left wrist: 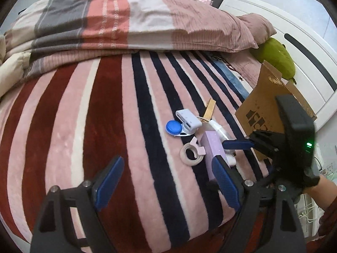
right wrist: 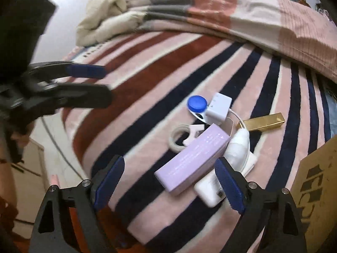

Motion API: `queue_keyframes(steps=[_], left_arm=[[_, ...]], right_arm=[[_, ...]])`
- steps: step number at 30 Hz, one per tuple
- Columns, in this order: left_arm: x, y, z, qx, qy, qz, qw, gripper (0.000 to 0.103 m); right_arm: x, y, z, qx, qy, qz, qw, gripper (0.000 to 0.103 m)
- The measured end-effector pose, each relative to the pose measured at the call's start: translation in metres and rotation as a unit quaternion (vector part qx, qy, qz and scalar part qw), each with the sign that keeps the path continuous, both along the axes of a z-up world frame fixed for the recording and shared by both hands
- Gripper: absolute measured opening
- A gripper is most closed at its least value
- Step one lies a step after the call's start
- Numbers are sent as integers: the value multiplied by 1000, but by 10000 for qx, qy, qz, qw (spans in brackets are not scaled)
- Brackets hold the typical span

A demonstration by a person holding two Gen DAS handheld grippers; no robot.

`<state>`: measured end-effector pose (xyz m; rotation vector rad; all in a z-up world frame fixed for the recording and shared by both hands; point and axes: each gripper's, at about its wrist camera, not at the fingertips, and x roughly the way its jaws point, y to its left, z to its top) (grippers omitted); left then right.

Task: Organize rigid objects
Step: 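Move the right gripper back and grasp the lilac box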

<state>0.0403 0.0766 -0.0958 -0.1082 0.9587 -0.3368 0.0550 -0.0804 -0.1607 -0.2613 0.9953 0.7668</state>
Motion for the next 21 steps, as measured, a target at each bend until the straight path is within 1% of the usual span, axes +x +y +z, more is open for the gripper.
queue_keyframes(steps=[1, 2, 3, 4, 6, 7, 8, 11, 12, 16, 20, 21], left_arm=[[-1, 1, 0, -9, 1, 17, 10000, 83], [-3, 3, -1, -5, 3, 25, 10000, 83], [-5, 4, -1, 13, -3, 32, 10000, 83], [-5, 4, -1, 30, -11, 42, 10000, 83], [-7, 6, 1, 41, -23, 63, 10000, 83], [-7, 6, 2, 24, -33, 65, 10000, 83], [-7, 6, 4, 3, -44, 56, 10000, 83], [-7, 4, 8, -15, -90, 17, 10000, 83], [-7, 4, 10, -13, -102, 5, 9999, 83], [-6, 2, 14, -47, -139, -16, 9999, 83], [-6, 1, 15, -2, -137, 7, 9999, 83], [-6, 1, 14, 13, -128, 10, 9999, 83]], right_arm=[[4, 1, -4, -79, 32, -68, 9999, 79], [7, 1, -6, -146, 76, -134, 9998, 70], [11, 1, -9, -226, 148, -229, 9994, 66], [14, 0, -13, -318, 213, -381, 9985, 56], [15, -4, -12, -341, 182, -528, 9979, 47], [15, -6, -11, -346, 197, -603, 9974, 38], [15, -10, -10, -318, 243, -679, 9969, 32], [16, -17, -8, -273, 321, -772, 9961, 25], [15, -20, -6, -239, 351, -777, 9961, 24], [9, -26, 1, -225, 341, -741, 9964, 24], [22, -22, -8, -238, 647, -801, 9944, 26], [25, -20, -11, -255, 666, -776, 9944, 26]])
